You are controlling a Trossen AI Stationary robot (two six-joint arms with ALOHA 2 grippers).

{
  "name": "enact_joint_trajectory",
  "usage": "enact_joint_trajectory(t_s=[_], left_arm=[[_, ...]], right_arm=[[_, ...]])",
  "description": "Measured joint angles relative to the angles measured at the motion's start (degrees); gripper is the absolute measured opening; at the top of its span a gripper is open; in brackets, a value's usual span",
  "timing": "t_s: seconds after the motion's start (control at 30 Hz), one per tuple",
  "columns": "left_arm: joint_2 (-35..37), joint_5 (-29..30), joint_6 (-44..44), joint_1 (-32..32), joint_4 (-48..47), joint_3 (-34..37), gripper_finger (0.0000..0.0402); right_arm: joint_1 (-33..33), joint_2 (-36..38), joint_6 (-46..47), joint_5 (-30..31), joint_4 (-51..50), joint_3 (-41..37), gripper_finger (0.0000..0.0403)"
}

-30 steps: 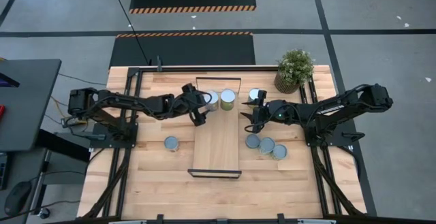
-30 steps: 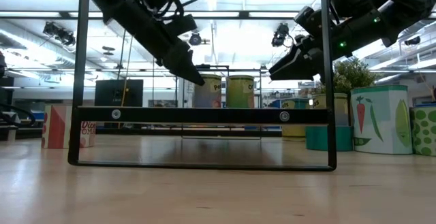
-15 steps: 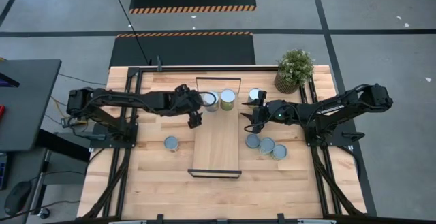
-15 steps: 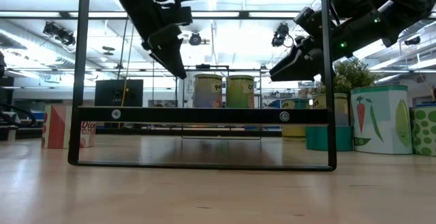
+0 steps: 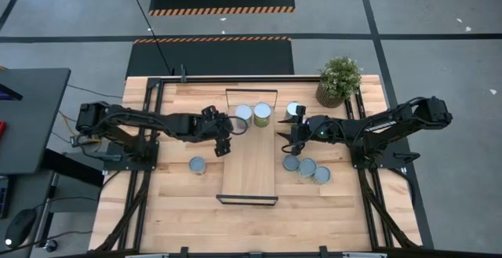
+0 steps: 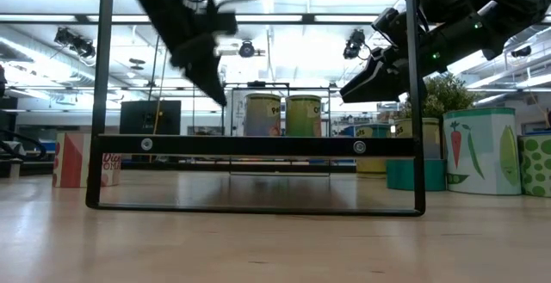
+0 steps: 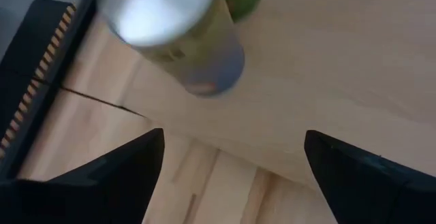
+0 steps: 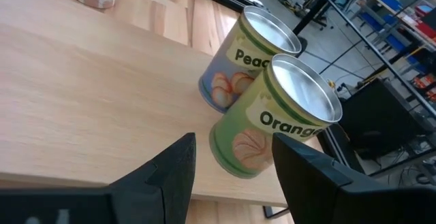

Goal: Pick and place cans onto a shelf
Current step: Put the canned carrots on the shelf

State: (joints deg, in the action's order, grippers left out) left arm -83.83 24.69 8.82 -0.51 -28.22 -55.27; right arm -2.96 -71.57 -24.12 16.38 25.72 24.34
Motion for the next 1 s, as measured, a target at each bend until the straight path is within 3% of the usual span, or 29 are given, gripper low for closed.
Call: enact_joint_trajectory(t_s=[0.37,0.63,0.83,1.0], left_arm=[[8.58,-2.18,1.46,0.02,15.84,16.06,0.0345],[16.81,-6.79,1.09,0.13,16.90,19.18,0.0345],[18.15,-6.35,-5.08,0.07,24.99,19.20,0.0345],[17.07,-3.73,-11.46,-0.03,31.06,19.28,0.0345]], right_arm=[[-0.12,0.00,1.48,-0.22,0.85,0.00,0.0201],[0.23,0.15,6.42,4.11,-1.28,0.11,0.0201],[0.22,0.46,13.55,6.05,-17.94,8.88,0.0201],[-0.84,0.33,15.53,11.95,-32.78,16.72,0.0202]])
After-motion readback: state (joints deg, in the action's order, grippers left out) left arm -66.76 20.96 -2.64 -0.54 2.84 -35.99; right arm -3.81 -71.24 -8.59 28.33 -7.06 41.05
